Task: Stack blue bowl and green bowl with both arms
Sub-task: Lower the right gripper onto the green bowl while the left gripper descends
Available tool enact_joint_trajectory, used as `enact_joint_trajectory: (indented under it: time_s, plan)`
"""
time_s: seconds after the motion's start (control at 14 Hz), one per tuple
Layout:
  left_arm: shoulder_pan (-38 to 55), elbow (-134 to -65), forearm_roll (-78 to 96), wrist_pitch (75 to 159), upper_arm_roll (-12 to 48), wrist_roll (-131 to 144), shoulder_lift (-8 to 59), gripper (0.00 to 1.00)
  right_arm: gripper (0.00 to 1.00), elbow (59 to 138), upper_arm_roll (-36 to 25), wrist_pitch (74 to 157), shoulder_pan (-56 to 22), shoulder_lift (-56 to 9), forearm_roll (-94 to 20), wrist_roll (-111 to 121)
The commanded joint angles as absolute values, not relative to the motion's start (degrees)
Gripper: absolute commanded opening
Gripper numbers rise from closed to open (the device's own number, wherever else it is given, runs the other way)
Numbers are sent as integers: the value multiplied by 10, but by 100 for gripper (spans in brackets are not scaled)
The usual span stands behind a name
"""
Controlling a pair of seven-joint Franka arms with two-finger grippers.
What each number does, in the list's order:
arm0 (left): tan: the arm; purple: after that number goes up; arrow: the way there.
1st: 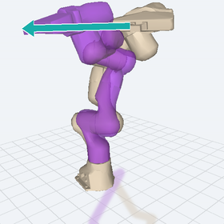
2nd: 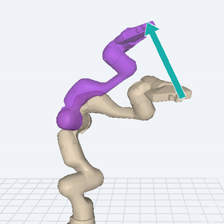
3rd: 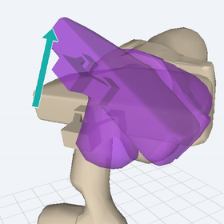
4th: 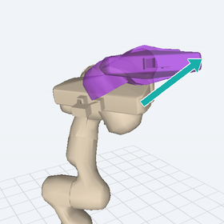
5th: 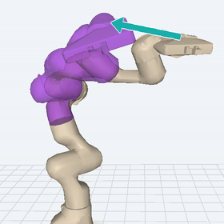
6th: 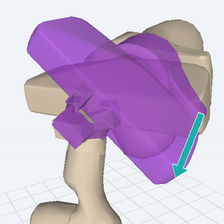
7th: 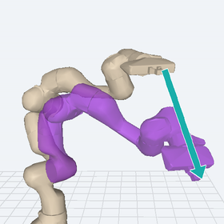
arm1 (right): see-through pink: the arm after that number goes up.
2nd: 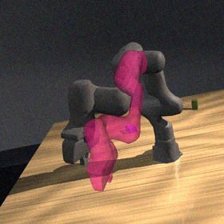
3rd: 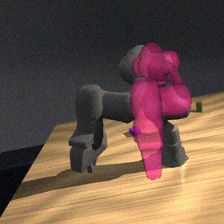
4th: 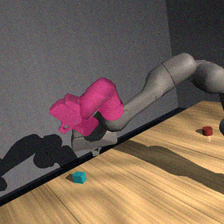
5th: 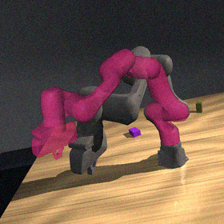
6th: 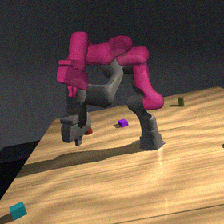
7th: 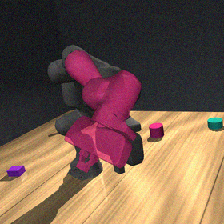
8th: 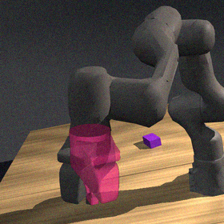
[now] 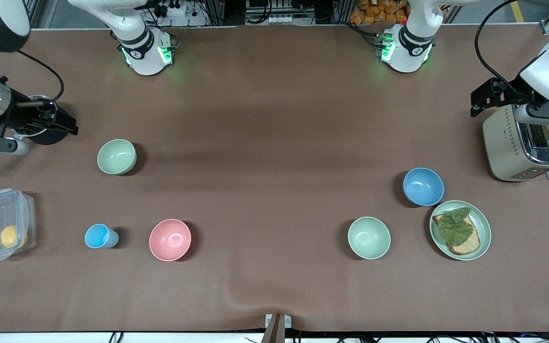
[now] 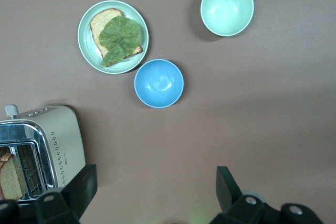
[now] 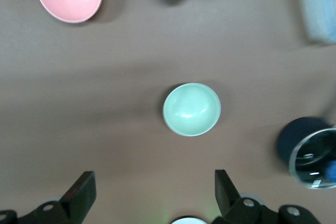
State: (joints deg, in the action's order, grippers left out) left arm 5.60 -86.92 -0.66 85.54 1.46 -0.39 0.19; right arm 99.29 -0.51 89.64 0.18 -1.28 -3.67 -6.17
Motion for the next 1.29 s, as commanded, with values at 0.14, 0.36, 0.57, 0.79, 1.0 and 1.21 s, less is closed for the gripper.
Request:
enact_joint_trajectory:
  time_s: [0.14, 0.36, 0.57, 0.79, 1.0, 1.21]
  plan:
    - [5, -870, 36, 888, 12, -7, 46, 100, 100, 1078, -1, 964, 43, -5, -85, -62]
    - [-25, -874, 38, 897, 13, -16, 89, 100, 100, 1100, -1, 999, 44, -13, -84, -61]
    - [-18, -882, 36, 913, 16, -15, 133, 100, 100, 1134, -1, 1049, 45, -29, -83, -61]
    - [-20, -944, 36, 965, 19, -15, 134, 100, 100, 1203, -1, 1139, 46, -35, -84, -61]
    - [-21, -1012, 33, 1030, 18, -13, 128, 100, 100, 1247, 0, 1207, 40, -46, -85, -61]
    - [-26, -1045, 33, 1042, 18, -6, 140, 100, 100, 1280, -1, 1266, 40, -60, -85, -54]
